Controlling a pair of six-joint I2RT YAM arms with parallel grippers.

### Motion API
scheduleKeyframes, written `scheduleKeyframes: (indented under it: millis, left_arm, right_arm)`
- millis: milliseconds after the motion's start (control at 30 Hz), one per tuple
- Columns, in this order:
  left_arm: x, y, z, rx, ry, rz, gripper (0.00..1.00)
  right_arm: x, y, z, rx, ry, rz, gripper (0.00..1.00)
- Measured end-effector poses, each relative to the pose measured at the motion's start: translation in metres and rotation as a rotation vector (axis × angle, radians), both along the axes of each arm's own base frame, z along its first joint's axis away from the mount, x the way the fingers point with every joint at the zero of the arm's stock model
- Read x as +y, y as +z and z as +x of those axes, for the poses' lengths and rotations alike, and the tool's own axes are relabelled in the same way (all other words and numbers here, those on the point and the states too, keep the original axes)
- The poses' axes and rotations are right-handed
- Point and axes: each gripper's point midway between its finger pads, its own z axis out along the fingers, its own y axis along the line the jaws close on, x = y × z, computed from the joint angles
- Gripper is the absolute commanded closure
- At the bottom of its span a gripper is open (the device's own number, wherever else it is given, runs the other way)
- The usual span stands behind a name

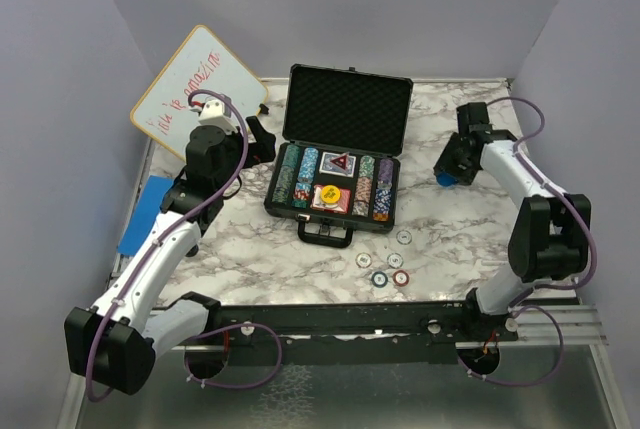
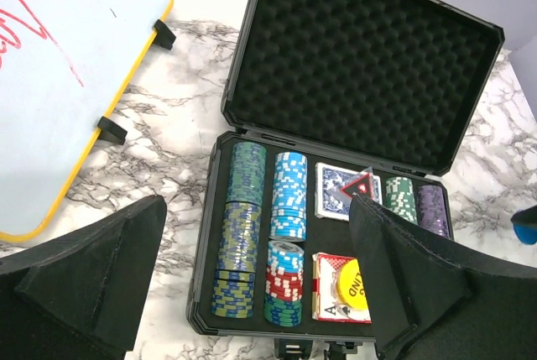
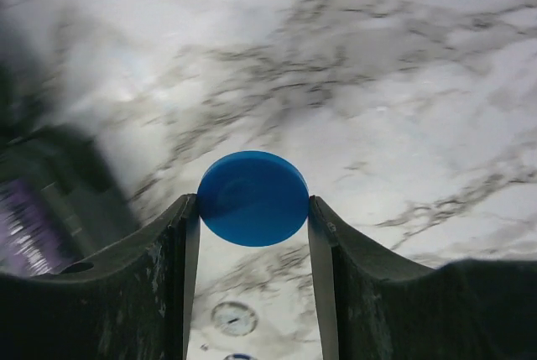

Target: Pack up texas hold em set

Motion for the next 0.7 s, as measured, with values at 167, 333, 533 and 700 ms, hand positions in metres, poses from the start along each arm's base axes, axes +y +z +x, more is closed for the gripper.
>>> scheduleKeyframes:
  millis: [167,333,533,700]
  left_arm:
    - [-0.001,-0.004,0.002,0.011,0.002,0.001,0.01]
    - [-0.001,-0.004,0.002,0.013,0.004,-0.003,0.01]
    - [-0.001,-0.005,0.002,0.016,0.006,-0.006,0.01]
    - [0.000,-0.005,0.002,0.018,0.009,-0.007,0.01]
  right_arm:
    - [0.069,0.041,0.017,-0.108,0.144,0.039,0.50]
    - [0.153,0.071,0.024,-0.175,0.305,0.088,0.49]
    - [0.234,0.076,0.037,-0.197,0.449,0.114,0.49]
    - [0.259,0.063,0.047,-0.175,0.495,0.093,0.48]
